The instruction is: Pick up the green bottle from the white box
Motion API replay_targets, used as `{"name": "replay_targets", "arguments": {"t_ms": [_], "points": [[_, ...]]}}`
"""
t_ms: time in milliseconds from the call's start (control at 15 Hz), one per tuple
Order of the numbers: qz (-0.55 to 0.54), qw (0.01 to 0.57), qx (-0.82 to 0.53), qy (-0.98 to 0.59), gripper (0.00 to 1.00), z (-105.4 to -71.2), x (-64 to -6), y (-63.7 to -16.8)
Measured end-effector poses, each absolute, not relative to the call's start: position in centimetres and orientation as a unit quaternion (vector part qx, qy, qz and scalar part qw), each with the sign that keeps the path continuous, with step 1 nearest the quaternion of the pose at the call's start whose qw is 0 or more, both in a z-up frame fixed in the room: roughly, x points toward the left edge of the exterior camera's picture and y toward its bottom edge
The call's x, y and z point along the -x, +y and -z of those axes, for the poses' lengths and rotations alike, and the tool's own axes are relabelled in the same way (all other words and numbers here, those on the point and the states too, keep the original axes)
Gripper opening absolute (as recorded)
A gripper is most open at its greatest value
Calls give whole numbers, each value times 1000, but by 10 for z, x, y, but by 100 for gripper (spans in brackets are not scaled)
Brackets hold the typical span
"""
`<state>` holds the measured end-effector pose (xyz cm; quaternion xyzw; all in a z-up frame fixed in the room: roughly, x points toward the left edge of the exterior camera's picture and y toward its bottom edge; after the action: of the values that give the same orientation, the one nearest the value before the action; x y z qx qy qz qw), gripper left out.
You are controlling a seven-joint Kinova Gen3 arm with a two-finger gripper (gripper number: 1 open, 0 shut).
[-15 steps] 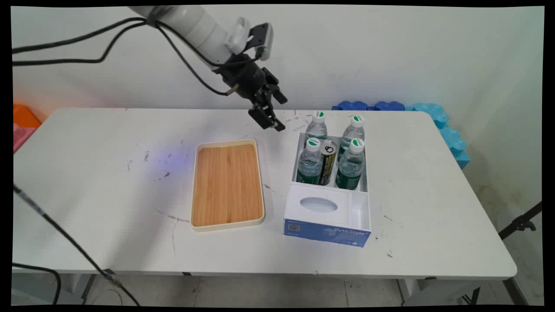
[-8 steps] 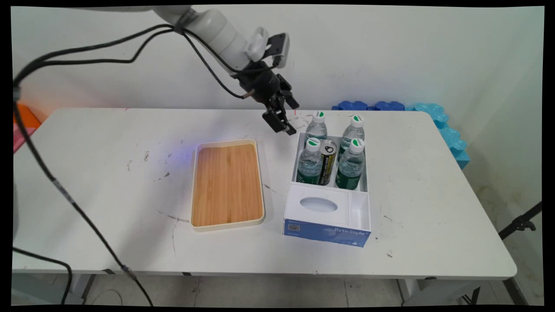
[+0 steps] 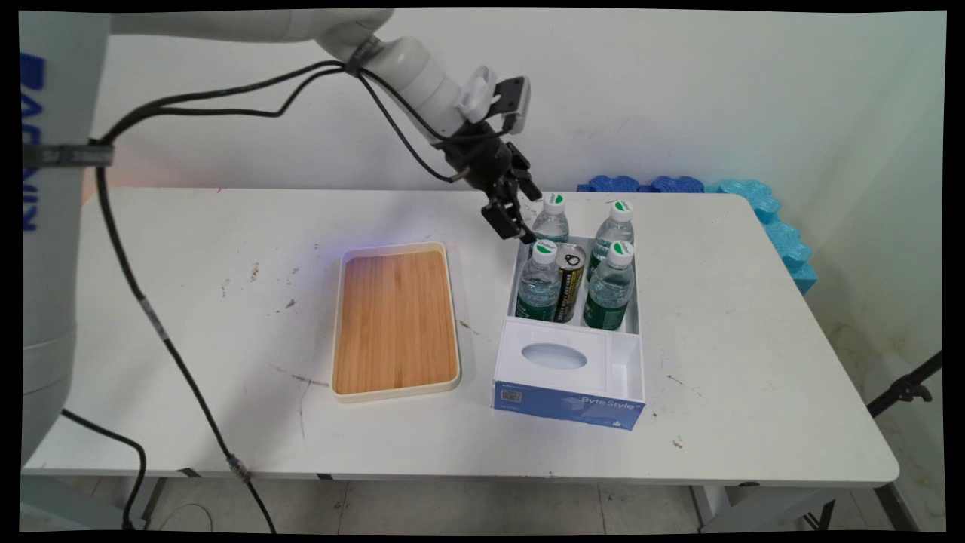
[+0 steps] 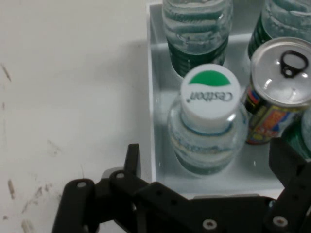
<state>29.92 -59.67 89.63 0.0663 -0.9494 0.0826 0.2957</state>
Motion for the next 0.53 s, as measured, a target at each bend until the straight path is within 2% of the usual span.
{"name": "replay_targets", "arguments": {"t_ms": [333, 400, 533], "points": [[-75, 301, -62, -948, 100, -881, -287, -608], [-73, 302, -62, -948, 0, -878, -285, -609], [-69, 304, -61, -948, 0, -874, -283, -611]]}}
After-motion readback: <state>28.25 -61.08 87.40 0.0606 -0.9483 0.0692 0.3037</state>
